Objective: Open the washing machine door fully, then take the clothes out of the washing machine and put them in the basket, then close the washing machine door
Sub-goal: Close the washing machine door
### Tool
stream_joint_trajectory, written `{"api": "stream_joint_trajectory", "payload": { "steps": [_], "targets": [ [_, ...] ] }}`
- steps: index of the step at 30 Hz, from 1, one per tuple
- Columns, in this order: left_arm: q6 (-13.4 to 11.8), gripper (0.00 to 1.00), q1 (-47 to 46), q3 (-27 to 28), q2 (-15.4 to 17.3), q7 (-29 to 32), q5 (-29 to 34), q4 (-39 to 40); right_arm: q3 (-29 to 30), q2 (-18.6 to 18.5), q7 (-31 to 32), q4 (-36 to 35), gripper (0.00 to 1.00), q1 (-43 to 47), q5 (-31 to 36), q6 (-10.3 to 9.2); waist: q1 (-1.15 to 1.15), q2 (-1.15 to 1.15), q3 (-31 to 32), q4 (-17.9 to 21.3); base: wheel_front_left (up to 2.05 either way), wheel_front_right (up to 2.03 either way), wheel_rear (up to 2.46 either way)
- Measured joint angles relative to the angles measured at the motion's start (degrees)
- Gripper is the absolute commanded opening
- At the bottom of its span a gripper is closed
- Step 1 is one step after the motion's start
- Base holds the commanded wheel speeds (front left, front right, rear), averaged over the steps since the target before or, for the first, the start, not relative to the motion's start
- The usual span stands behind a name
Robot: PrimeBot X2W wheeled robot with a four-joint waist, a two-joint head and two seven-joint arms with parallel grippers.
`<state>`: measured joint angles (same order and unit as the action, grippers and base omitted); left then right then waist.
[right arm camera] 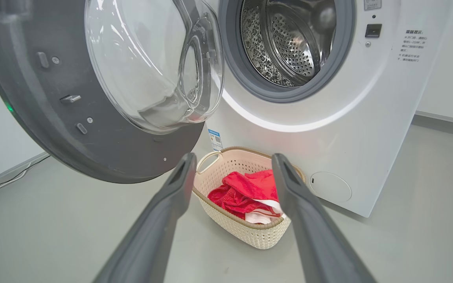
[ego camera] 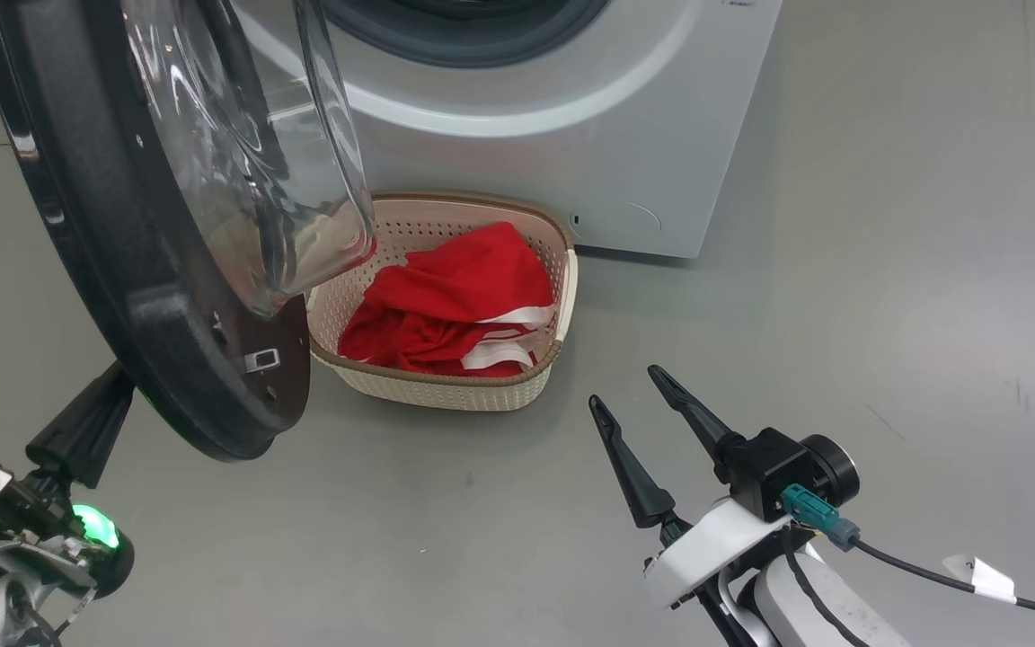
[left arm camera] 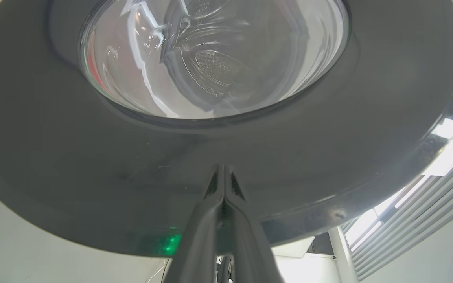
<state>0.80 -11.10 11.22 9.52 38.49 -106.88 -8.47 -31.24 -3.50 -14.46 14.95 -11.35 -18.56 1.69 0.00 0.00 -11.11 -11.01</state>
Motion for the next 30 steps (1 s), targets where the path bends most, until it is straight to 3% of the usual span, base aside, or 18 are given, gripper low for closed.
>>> {"api": "stream_joint_trajectory", "payload": {
  "steps": [21, 30],
  "targets": [
    [-1.59, 0.00, 0.53, -3.36, -2.40, 1.23, 0.01, 2.02, -1.88, 0.00, 0.00, -0.42, 1.00, -0.53, -0.68, -0.07, 0.00, 0.00, -0.84, 8.92, 0.00, 0.00, 0.00],
    [-2.58, 0.00, 0.32, -3.21, -3.50, -1.66, 0.62, 2.07, -2.23, 0.01, 0.00, -1.67, 1.00, -0.83, -1.65, -0.83, 0.00, 0.00, -1.86, 13.49, 0.00, 0.00, 0.00]
  ]
}}
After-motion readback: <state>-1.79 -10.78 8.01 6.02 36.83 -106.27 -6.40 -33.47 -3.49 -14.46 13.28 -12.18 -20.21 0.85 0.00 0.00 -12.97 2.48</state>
